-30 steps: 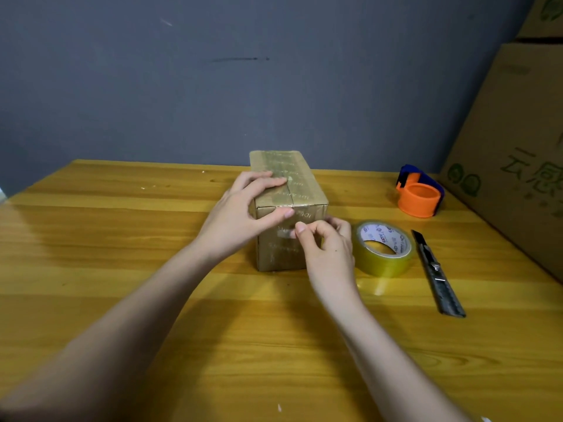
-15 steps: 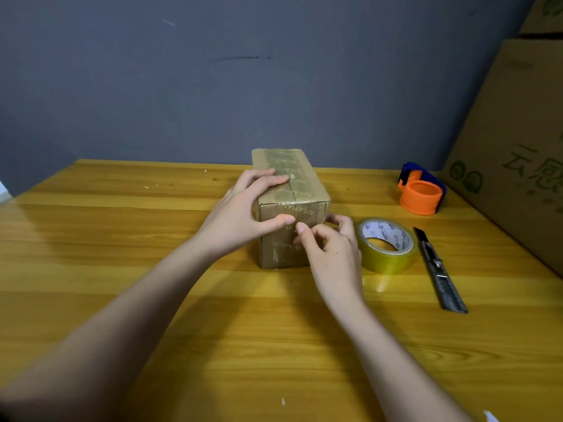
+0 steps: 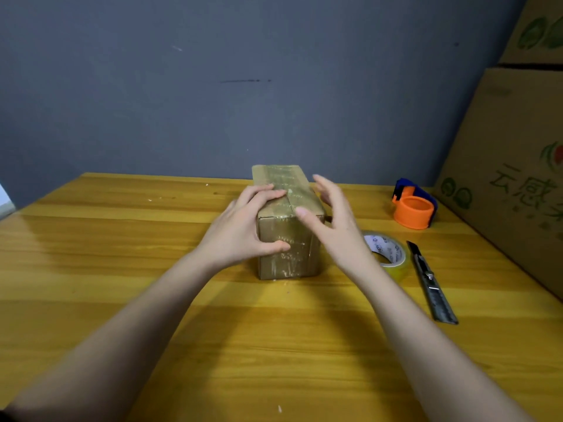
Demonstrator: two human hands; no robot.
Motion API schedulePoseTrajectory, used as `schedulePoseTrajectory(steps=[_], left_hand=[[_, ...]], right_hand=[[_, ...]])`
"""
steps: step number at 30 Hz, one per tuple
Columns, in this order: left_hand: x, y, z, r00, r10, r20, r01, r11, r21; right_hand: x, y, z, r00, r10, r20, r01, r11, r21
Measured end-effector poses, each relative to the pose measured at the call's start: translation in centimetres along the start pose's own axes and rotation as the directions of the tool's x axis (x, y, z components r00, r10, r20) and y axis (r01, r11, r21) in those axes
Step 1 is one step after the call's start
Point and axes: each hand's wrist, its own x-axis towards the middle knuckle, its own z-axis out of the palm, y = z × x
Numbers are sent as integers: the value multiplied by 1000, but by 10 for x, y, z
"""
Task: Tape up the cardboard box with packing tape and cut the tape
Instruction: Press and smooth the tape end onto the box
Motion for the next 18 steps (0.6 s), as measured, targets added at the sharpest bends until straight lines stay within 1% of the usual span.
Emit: schedulePoseTrajectory(steps=[1, 2, 3, 4, 6, 8, 9, 12, 15, 18], left_hand=[[0, -1, 0, 1000, 8, 1, -8, 1000, 8], [0, -2, 0, 1000, 16, 5, -16, 1000, 16], [0, -2, -1, 1000, 21, 13, -21, 999, 25], [0, -3, -1, 1000, 23, 20, -24, 1000, 20], [0, -1, 0, 1000, 6, 4, -6, 998, -70], [-1, 2, 4, 998, -21, -52, 12, 986, -164], [-1, 4, 6, 996, -33, -88, 17, 983, -182], [0, 9, 13, 982, -52, -180, 17, 981, -192], [1, 8, 17, 976, -30, -216, -8, 985, -174], [0, 2, 22, 966, 1, -257, -37, 990, -137]], right_hand=[[5, 2, -1, 996, -32, 81, 35, 999, -38], [8, 4, -1, 990, -58, 127, 67, 995, -72], [10, 7, -1, 988, -79, 136, 92, 991, -97], [11, 10, -1, 988, -98, 124, 111, 988, -108], [12, 15, 2, 988, -129, 89, 139, 984, -111], [11, 18, 4, 987, -149, 56, 155, 981, -113], [11, 19, 5, 987, -158, 36, 161, 980, -116], [9, 23, 10, 984, -178, -20, 176, 981, -85], [7, 28, 16, 977, -193, -93, 191, 981, -37], [6, 30, 20, 973, -202, -115, 205, 979, 7]])
